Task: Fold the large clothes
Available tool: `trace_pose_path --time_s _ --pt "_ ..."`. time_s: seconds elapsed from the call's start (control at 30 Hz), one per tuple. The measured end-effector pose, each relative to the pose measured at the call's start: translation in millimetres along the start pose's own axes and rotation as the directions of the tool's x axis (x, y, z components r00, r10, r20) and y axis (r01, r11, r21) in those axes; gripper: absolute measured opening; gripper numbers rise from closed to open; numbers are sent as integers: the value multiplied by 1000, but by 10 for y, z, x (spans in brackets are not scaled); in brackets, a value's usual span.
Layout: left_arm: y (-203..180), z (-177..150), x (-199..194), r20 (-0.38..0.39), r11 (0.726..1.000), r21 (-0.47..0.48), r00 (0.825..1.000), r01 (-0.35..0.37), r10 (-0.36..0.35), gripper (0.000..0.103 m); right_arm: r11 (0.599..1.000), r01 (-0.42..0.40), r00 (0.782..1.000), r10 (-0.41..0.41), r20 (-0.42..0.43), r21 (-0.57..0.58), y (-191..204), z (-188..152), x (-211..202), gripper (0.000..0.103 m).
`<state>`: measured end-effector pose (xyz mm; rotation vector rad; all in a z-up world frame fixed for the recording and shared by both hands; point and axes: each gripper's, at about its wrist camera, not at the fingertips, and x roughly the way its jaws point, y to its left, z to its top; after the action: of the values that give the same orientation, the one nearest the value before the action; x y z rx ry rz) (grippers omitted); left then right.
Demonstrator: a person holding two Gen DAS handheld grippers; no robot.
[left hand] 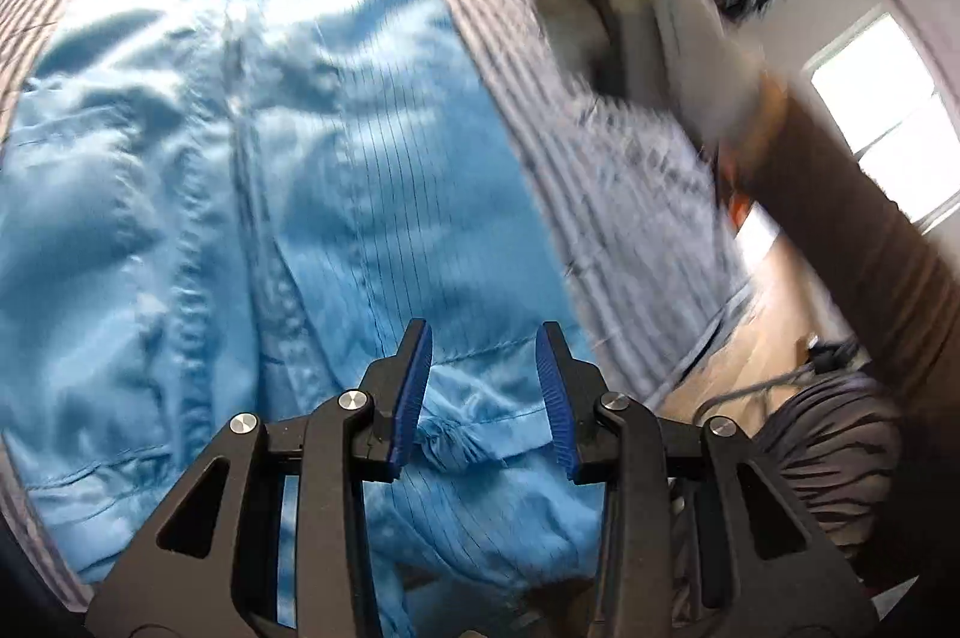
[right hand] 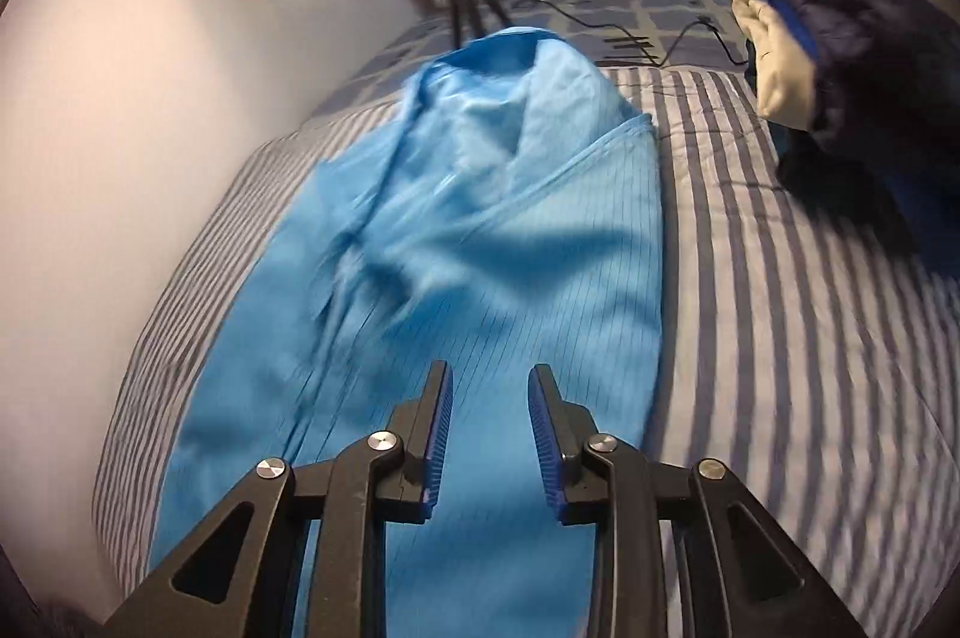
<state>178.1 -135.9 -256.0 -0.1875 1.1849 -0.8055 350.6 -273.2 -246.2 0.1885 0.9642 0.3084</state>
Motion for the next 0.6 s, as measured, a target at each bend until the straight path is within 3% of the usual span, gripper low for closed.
trace_pose_path --time_s 0.1,0.17,0.27,0.3,0.37,0.43,0.5,0.6 --pt "60 -45 -270 59 1000 -8 998 26 -26 36 991 34 999 -35 -7 -130 274 -224 -50 25" --pt "104 -96 -410 99 999 20 995 -25 23 36 985 47 997 -57 -57 -169 405 -322 106 21" --pt "252 -141 -621 159 992 16 980 -126 122 36 959 168 966 -207 -156 -229 397 -556 372 19" --pt "342 -175 -745 189 988 -4 970 -156 154 36 958 184 962 -221 -160 -220 343 -629 360 19" --pt "472 -202 -937 233 982 -48 954 -185 191 37 972 180 965 -204 -165 -151 231 -661 220 19" --pt "642 -228 -1085 282 975 -111 934 -194 218 49 977 176 966 -195 -170 -124 188 -719 25 22" --pt "832 -245 -1237 312 959 -180 912 -219 267 69 977 170 968 -190 -164 -128 205 -838 -224 27" --pt "1154 -304 -1313 310 936 -289 906 -200 289 69 994 98 986 -103 -132 -41 174 -1083 -610 45"
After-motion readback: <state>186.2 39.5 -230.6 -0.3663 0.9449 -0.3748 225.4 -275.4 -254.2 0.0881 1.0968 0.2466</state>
